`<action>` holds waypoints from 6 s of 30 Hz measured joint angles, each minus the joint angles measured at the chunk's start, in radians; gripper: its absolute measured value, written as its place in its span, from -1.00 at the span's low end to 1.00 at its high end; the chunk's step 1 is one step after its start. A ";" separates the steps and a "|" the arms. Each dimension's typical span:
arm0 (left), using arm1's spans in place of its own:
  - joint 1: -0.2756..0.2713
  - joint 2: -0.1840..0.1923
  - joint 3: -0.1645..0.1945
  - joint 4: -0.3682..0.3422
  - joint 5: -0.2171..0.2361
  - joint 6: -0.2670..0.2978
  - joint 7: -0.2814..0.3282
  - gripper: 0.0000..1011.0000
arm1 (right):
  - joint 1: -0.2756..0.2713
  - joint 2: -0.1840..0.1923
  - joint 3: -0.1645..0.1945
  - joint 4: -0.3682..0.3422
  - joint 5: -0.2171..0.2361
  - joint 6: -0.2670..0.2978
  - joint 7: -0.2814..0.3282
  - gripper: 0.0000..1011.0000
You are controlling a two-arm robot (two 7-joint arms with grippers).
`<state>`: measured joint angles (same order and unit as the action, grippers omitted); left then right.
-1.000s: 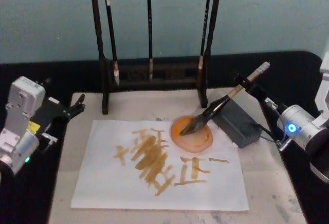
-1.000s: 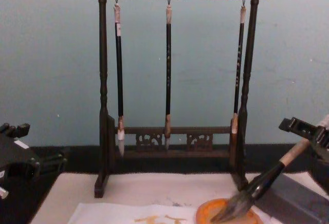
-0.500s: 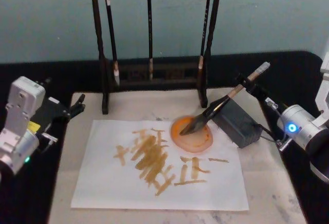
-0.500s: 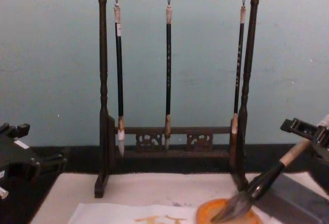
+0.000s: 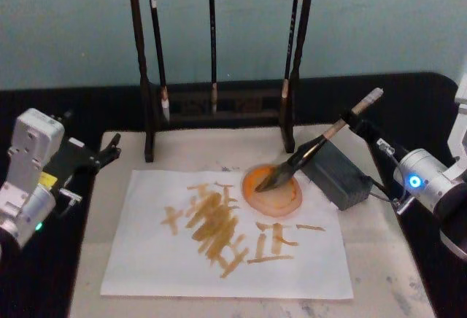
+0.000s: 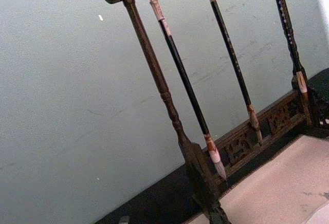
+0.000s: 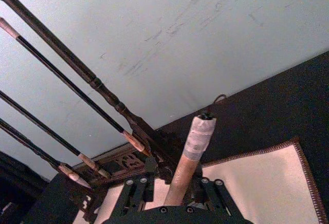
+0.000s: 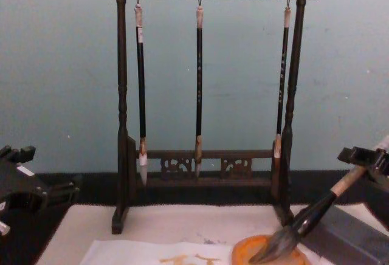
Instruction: Pick up the brush from the inkstone, write on the paper, then place the brush back to its original position.
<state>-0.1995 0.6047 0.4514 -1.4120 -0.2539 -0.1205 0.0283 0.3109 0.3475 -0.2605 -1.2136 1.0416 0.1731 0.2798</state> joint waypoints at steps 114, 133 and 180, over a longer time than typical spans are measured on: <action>0.000 0.000 0.000 0.000 0.000 0.000 0.000 1.00 | -0.354 0.280 0.028 -0.582 -0.419 -0.227 0.083 -0.65; 0.000 0.000 0.000 0.000 0.000 0.000 0.000 1.00 | -0.370 0.248 0.047 -0.573 -0.485 -0.206 0.087 -0.65; 0.000 0.000 0.000 0.000 0.000 0.000 0.000 1.00 | -0.410 0.253 0.066 -0.612 -0.523 -0.171 0.156 -0.65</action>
<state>-0.1995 0.6047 0.4514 -1.4120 -0.2539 -0.1205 0.0283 -0.0992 0.6005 -0.1941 -1.8260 0.5185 0.0025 0.4354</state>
